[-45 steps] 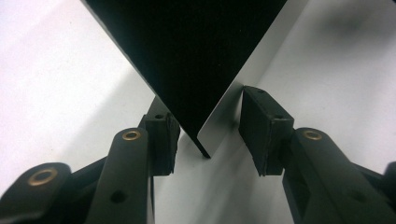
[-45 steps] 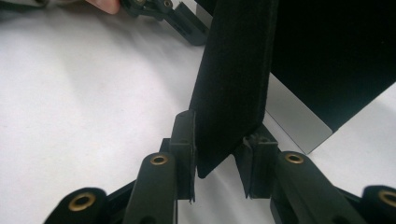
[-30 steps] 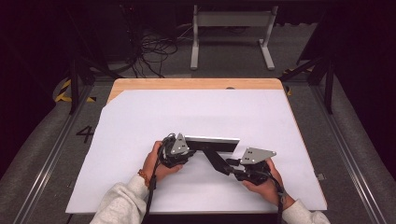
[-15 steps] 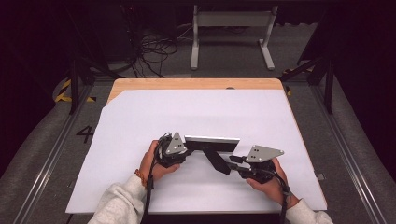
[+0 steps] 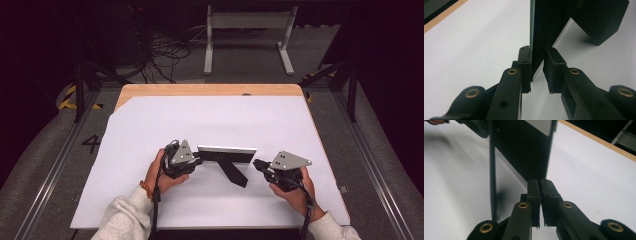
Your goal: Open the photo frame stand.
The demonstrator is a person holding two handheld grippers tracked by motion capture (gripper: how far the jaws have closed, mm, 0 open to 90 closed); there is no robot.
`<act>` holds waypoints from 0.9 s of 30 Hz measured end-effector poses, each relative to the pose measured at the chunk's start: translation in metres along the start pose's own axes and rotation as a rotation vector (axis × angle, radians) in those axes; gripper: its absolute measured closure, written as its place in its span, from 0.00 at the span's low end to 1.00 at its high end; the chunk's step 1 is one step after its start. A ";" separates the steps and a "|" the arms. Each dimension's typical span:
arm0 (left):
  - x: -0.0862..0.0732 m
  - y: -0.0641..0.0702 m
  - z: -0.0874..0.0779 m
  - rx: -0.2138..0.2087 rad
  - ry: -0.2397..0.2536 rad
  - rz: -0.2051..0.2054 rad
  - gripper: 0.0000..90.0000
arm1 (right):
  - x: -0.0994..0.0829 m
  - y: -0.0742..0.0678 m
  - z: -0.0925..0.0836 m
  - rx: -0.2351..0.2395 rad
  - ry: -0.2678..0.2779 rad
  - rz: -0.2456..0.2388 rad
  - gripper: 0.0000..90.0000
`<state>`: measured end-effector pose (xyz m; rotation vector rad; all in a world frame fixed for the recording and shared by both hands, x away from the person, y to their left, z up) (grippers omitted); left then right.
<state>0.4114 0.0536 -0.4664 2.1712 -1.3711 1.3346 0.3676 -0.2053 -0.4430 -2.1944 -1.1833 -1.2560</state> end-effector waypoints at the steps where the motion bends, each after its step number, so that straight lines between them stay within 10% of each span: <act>1: 0.000 0.000 0.000 0.000 -0.001 0.000 0.85 | -0.001 0.002 0.001 -0.008 -0.003 0.009 0.92; 27: -0.001 0.001 0.000 -0.001 0.001 -0.009 0.85 | -0.002 0.011 0.017 -0.007 0.028 0.028 0.89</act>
Point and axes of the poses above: each handheld gripper's, and its own axes: z roughly forward along the jaws, x roughly out of its top, y roughly to its right, the point moved 6 cm from there along z, roughly forward along the jaws, and after that the axes turned 8 degrees about x, right-handed, at the moved point
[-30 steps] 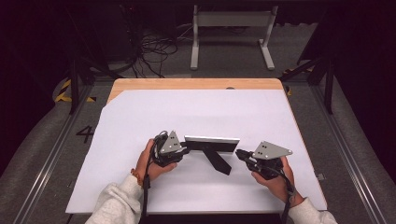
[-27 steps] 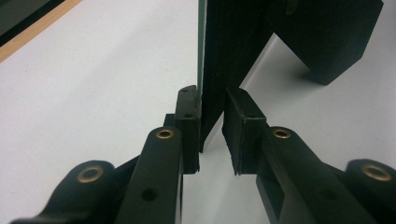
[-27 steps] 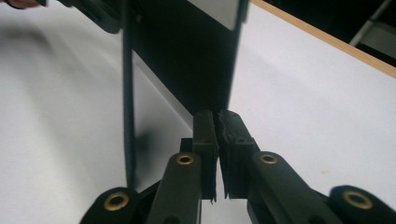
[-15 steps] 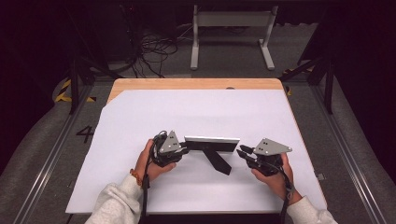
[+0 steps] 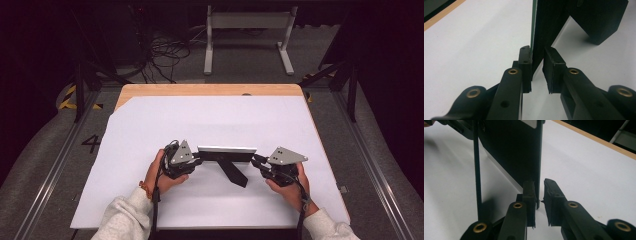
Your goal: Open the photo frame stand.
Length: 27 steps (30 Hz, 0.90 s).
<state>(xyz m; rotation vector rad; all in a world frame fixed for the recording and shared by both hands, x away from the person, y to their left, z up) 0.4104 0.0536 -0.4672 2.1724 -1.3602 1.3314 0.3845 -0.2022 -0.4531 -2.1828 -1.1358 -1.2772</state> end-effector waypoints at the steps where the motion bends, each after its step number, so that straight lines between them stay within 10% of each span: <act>1: 0.000 0.000 0.000 0.002 0.000 0.002 0.86 | 0.000 0.000 0.000 0.002 0.002 0.001 0.89; 27: -0.004 0.004 -0.006 0.008 -0.011 0.016 0.87 | 0.008 0.012 0.017 0.008 0.009 0.022 0.88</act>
Point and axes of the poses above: each handheld gripper's, and its own axes: z roughly forward along the jaws, x roughly out of its top, y roughly to its right, the point moved 6 cm from there along z, roughly forward along the jaws, and after that the axes turned 8 degrees about x, right-handed, at the moved point
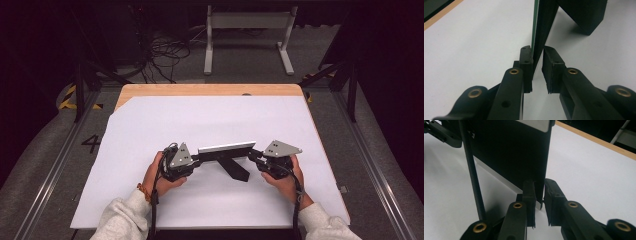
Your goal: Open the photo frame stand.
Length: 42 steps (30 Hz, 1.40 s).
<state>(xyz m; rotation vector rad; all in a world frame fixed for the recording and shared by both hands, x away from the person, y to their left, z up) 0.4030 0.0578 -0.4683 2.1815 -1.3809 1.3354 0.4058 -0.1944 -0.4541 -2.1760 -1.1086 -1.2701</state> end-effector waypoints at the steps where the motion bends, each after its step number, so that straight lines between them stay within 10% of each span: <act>1: 0.000 0.000 0.000 0.000 0.001 -0.001 0.87 | 0.000 0.000 0.000 -0.001 0.000 0.001 0.88; 42: -0.005 0.003 0.000 -0.016 -0.005 -0.002 0.90 | 0.003 0.006 0.010 0.013 -0.008 0.007 0.88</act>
Point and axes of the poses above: each handheld gripper's, and its own axes: z roughly forward along the jaws, x roughly out of its top, y roughly to its right, the point moved 6 cm from there along z, roughly forward along the jaws, and after that the axes turned 8 degrees about x, right-handed, at the moved point
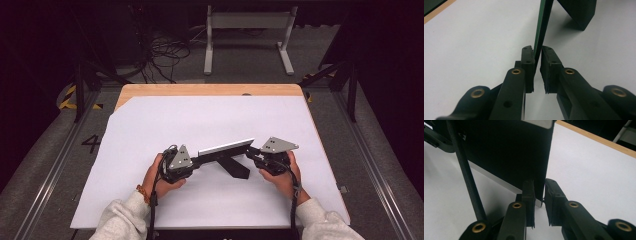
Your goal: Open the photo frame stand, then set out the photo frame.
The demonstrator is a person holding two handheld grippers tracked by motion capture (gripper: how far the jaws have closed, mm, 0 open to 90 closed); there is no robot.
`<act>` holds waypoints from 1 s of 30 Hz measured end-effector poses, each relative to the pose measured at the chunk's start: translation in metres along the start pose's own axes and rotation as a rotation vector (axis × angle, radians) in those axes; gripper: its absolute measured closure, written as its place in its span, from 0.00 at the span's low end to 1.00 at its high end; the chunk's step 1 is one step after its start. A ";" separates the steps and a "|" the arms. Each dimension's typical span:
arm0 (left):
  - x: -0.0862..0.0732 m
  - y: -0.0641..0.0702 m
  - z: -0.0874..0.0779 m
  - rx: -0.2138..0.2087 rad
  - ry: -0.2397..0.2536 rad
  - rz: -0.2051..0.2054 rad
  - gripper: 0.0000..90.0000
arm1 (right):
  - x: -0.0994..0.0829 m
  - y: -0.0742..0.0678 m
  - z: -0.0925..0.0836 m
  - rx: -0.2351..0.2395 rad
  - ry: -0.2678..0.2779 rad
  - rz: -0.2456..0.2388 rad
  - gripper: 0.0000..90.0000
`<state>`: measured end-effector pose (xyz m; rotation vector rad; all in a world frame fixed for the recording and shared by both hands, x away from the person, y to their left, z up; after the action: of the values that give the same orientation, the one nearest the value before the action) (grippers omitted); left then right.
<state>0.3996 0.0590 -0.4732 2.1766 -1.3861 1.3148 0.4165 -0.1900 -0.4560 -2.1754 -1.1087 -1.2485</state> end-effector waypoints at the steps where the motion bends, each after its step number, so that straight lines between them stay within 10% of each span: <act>1: 0.000 0.000 0.000 0.000 -0.001 -0.002 0.90 | 0.000 0.000 0.000 0.001 0.000 0.001 0.88; 30: 0.000 0.008 -0.002 -0.015 -0.021 0.014 0.89 | 0.004 0.006 0.013 0.026 -0.004 0.031 0.87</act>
<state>0.3923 0.0564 -0.4744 2.1811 -1.4166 1.2861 0.4288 -0.1833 -0.4589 -2.1692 -1.0824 -1.2104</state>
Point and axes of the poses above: each handheld gripper's, and its own axes: z roughly forward along the jaws, x roughly out of its top, y roughly to its right, the point moved 6 cm from there along z, roughly forward along the jaws, and after that the axes turned 8 degrees about x, right-handed, at the moved point
